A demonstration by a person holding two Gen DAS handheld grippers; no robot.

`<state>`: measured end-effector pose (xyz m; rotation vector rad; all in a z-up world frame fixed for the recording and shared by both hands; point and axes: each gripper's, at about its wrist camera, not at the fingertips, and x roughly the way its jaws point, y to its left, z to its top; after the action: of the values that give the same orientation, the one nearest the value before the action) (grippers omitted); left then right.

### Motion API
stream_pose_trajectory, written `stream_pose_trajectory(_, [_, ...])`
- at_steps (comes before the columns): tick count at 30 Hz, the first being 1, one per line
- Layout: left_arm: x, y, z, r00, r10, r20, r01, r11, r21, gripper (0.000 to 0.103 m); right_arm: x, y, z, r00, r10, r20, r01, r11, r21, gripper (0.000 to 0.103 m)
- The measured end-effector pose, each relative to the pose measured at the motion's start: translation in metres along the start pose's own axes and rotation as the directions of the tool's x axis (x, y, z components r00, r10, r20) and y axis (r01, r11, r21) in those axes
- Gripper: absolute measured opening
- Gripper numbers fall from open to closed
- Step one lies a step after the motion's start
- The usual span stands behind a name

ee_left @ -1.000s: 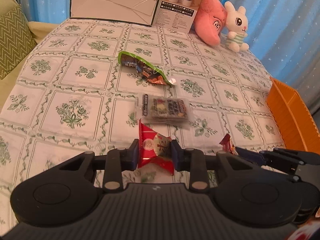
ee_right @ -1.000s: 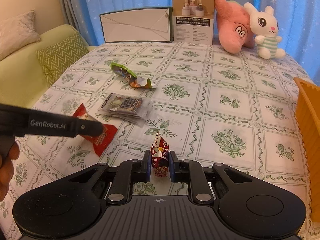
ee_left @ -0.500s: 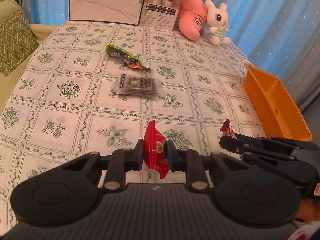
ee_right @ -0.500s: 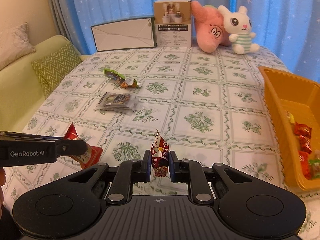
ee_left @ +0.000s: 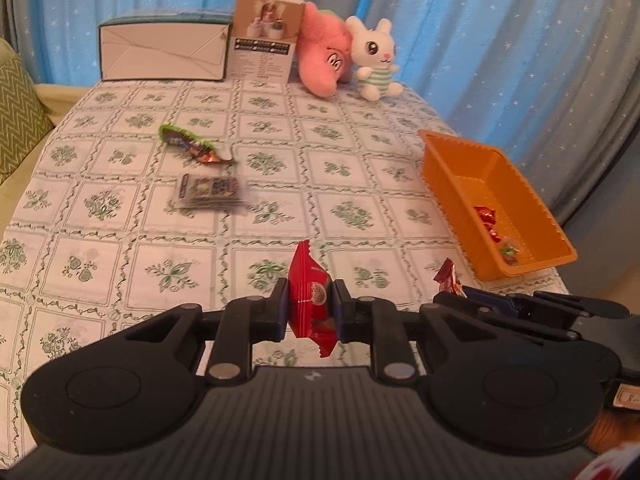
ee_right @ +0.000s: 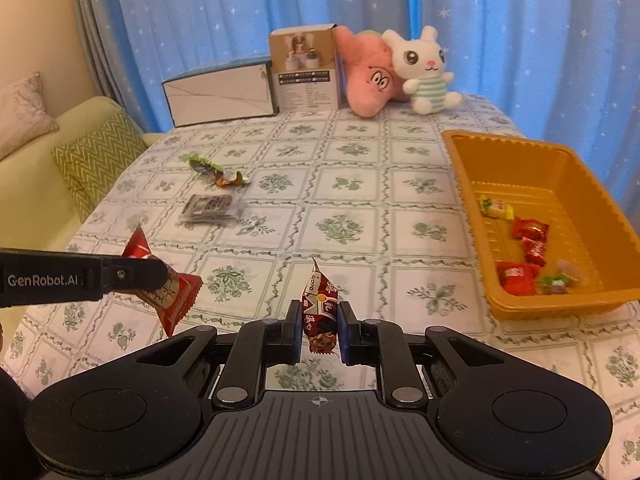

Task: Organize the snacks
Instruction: 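Carry both red candies over the orange tray and open both tools to drop them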

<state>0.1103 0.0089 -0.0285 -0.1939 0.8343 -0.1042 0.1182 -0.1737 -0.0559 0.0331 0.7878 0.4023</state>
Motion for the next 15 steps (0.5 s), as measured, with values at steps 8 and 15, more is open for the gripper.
stream_pose_trajectory(8, [-0.009,-0.038,0.007,0.999,-0.048,0.018,0.047,0.998,0.043,0.019,-0.031,-0.022,-0.003,0.999,-0.039,0.031,0.038,0.999,0.035,0.018])
stream_pose_trajectory(15, [-0.005,-0.072,0.01,0.995,-0.096,0.013,0.095,0.992,0.082,0.019,-0.051,-0.05,-0.005,0.995,-0.091,0.042,0.087,0.993,0.081,0.018])
